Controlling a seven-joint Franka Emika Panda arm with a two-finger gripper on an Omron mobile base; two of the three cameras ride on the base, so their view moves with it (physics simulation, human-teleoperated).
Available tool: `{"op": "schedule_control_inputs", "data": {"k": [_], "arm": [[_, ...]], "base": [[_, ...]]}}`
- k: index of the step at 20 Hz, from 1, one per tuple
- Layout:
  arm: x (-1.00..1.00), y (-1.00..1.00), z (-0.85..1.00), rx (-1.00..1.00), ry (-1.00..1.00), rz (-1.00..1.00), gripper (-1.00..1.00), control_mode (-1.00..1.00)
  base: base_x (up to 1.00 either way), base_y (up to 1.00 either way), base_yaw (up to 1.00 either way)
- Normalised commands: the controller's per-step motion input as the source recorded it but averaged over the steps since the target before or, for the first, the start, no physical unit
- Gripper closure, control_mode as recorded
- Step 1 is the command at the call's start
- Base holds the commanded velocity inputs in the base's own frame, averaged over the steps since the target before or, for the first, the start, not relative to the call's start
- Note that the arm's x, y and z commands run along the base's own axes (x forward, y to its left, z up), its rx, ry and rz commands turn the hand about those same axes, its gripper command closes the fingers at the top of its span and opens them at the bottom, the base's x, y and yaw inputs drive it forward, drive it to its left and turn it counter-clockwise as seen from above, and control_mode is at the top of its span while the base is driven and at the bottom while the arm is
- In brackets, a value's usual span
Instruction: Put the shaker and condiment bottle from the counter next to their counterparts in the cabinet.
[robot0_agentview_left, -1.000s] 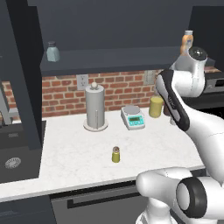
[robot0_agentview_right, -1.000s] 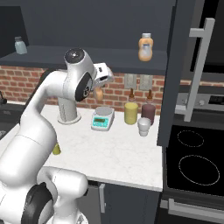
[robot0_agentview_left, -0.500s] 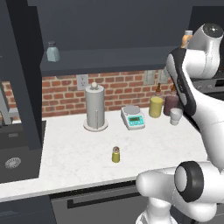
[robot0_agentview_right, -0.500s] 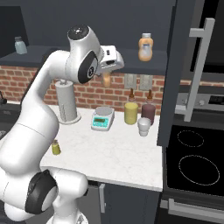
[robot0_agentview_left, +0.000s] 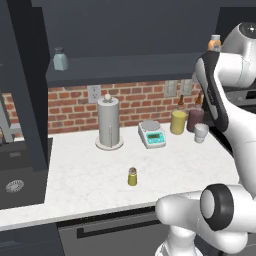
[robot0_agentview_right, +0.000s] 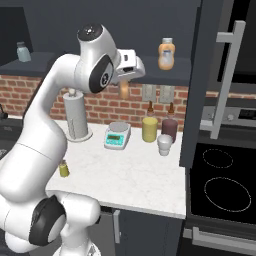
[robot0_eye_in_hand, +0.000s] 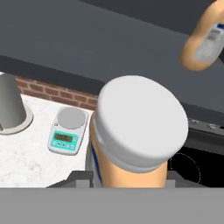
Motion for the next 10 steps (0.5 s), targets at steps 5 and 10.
{"op": "schedule_control_inputs", "data": {"k": [5, 10], "arm": [[0.0, -0.09, 0.17, 0.0, -0.09, -0.09, 1.0, -1.0], [0.16, -0.19, 0.06, 0.0, -0.01, -0.1, 1.0, -1.0]], "base": [[0.0, 0.0, 0.0], [0.0, 0.0, 0.0]]}}
